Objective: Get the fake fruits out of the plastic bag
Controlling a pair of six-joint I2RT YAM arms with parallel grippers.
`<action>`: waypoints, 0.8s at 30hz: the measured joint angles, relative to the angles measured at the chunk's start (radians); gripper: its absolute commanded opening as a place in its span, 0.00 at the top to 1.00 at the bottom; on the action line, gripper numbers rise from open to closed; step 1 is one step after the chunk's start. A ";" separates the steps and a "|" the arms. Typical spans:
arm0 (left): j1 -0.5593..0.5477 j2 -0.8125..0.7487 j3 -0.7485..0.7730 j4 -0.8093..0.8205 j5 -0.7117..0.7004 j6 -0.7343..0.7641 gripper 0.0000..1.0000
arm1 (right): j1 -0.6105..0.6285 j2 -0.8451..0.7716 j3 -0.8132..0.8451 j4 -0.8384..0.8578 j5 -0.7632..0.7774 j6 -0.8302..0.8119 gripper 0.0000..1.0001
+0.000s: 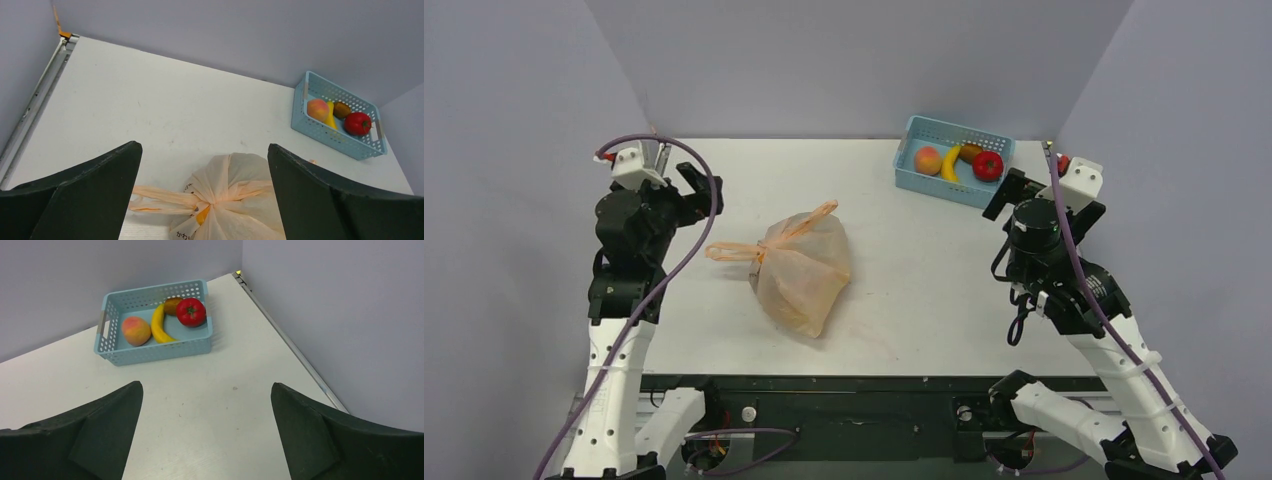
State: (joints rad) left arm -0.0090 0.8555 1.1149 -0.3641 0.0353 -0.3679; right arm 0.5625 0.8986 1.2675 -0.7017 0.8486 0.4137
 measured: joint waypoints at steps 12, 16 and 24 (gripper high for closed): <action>-0.038 0.048 -0.162 0.067 -0.055 0.020 0.03 | 0.099 0.121 -0.061 0.095 -0.108 0.099 0.05; 0.000 0.060 -0.163 0.074 -0.006 0.001 0.03 | 0.140 0.147 -0.121 0.174 -0.186 0.172 0.05; 0.054 0.044 -0.196 0.085 0.021 -0.015 0.03 | 0.291 0.307 -0.167 0.437 -0.359 0.285 0.04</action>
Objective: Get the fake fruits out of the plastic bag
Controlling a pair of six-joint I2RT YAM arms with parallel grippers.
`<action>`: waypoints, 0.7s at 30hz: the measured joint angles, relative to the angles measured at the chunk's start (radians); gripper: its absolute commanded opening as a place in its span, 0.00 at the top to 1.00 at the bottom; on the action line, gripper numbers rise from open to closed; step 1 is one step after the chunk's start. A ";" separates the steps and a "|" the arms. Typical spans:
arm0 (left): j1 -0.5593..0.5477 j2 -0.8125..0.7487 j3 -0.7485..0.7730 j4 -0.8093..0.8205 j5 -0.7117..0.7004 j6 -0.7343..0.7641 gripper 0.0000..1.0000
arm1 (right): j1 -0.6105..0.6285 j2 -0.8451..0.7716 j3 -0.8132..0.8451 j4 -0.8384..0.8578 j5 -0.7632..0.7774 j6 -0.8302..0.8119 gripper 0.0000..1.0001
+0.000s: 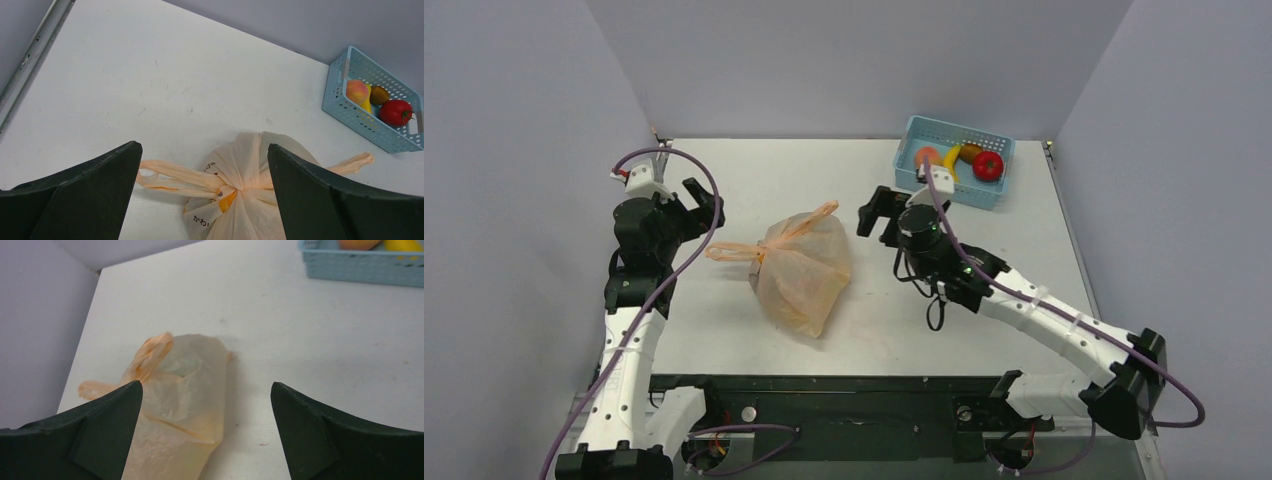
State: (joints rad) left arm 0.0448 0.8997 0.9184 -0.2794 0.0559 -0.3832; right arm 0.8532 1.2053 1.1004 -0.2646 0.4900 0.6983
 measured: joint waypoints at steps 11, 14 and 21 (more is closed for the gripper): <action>0.001 0.032 0.000 0.002 0.025 -0.001 0.03 | 0.198 0.399 0.191 0.148 -0.161 -0.064 0.10; 0.001 0.034 0.000 0.003 0.029 -0.002 0.03 | 0.224 0.471 0.238 0.170 -0.208 -0.078 0.17; 0.001 0.094 0.000 0.008 0.058 -0.006 0.00 | 0.221 0.619 0.329 0.204 -0.300 -0.053 0.23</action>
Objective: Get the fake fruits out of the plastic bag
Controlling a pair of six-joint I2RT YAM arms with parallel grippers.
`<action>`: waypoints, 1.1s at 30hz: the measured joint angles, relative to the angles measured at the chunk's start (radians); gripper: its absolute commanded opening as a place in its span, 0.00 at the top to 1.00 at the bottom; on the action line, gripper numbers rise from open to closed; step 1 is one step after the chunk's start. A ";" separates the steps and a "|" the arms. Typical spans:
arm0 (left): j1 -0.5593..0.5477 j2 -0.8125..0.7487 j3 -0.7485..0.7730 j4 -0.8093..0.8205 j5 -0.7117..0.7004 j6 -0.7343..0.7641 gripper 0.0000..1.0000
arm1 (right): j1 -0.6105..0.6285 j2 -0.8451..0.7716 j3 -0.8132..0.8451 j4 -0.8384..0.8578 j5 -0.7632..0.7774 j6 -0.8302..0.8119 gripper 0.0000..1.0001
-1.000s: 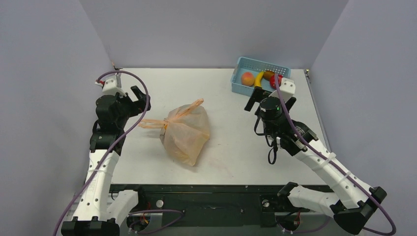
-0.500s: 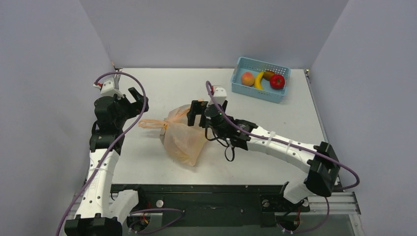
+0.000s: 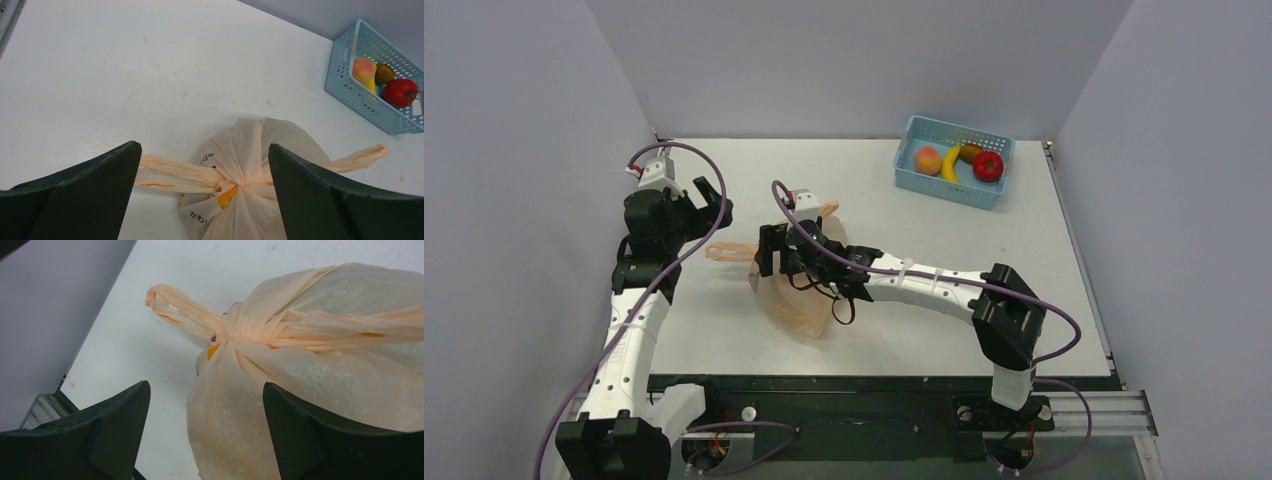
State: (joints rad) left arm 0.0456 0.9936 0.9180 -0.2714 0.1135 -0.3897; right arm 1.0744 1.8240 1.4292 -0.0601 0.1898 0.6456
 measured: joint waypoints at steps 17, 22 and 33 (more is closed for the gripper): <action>-0.076 0.124 0.014 -0.020 0.092 0.001 0.00 | -0.061 -0.090 -0.280 0.031 -0.045 0.052 0.26; -0.120 0.165 0.039 -0.026 0.108 0.001 0.00 | -0.077 -0.166 -0.365 0.027 -0.025 0.048 0.26; -0.300 0.448 0.352 -0.198 0.127 0.014 0.00 | -0.130 -0.308 -0.492 -0.082 0.040 -0.002 0.25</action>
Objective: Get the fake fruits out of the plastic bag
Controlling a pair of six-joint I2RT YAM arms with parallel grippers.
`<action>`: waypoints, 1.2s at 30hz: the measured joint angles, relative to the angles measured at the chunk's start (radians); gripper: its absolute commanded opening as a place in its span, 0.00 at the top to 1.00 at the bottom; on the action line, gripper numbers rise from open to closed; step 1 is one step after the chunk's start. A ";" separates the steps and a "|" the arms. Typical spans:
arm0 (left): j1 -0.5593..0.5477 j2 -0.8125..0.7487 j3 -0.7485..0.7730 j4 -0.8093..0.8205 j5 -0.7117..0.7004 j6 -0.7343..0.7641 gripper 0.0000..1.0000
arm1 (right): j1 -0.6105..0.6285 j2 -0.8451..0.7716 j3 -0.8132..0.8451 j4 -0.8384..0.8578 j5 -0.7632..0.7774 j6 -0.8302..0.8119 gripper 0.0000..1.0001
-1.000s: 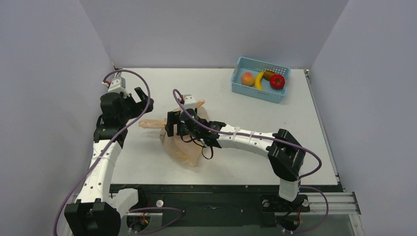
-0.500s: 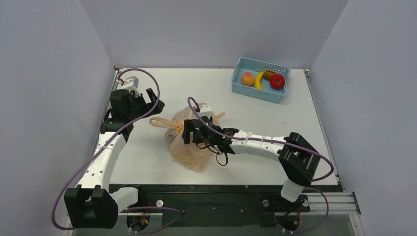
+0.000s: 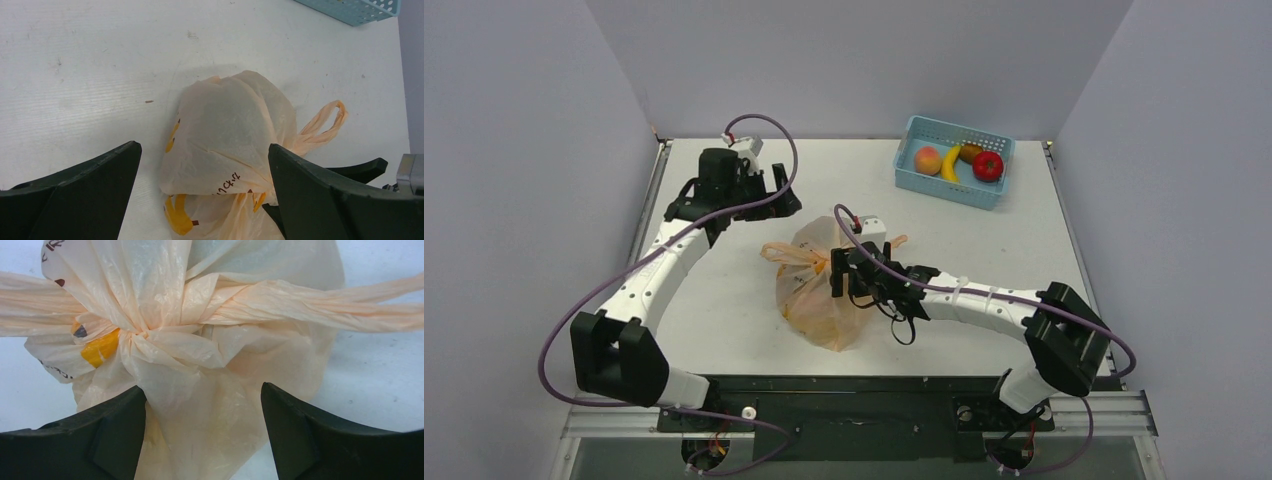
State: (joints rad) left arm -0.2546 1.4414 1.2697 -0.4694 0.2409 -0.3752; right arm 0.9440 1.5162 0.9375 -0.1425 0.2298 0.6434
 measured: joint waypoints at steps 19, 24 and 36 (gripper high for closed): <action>-0.040 0.117 -0.018 -0.029 0.069 0.021 0.14 | 0.059 -0.045 -0.003 -0.077 0.069 -0.058 0.37; -0.061 0.158 -0.018 -0.029 0.109 0.020 0.22 | 0.059 -0.062 -0.004 -0.077 0.070 -0.060 0.40; -0.149 0.185 -0.014 -0.062 0.147 0.059 0.35 | 0.059 -0.127 -0.015 -0.077 0.122 -0.087 0.40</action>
State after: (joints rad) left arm -0.4034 1.6264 1.2556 -0.5312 0.3878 -0.3161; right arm 1.0031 1.3895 0.9226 -0.2199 0.3519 0.5560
